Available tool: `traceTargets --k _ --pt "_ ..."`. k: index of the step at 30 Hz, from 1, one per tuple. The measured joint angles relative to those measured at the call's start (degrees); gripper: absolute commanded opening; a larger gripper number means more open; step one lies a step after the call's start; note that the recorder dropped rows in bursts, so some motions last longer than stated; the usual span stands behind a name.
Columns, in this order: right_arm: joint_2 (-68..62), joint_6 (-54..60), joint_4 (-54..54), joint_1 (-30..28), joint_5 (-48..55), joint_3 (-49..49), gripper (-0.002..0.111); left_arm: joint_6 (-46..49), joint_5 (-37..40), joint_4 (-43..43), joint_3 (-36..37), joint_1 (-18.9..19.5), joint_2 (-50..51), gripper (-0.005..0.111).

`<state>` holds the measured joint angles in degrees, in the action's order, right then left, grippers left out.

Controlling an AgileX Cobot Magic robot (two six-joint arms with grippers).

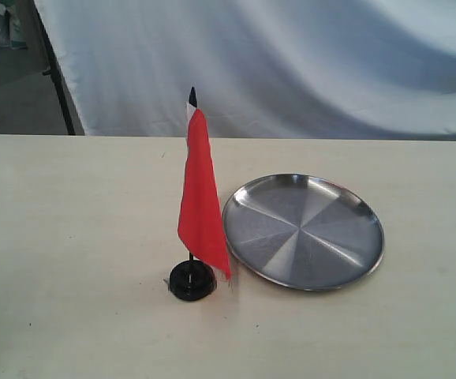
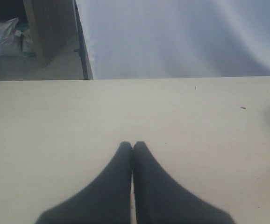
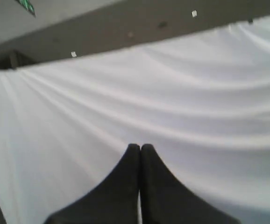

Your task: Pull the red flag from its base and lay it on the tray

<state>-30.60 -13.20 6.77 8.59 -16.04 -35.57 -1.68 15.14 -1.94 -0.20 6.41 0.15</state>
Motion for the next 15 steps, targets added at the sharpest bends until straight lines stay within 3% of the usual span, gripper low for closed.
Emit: traceTargets --k 5,9,15 --pt "-12.4 0.4 0.0 0.5 19.1 -5.8 0.0 0.0 0.0 0.0 0.0 0.0 0.0 0.0" --pt "-23.9 7.3 0.2 3.6 30.5 -9.0 0.0 0.0 0.0 0.0 0.0 0.0 0.0 0.0" --pt "-37.9 17.7 2.9 14.0 34.8 -7.1 0.0 0.0 0.0 0.0 0.0 0.0 0.0 0.0"
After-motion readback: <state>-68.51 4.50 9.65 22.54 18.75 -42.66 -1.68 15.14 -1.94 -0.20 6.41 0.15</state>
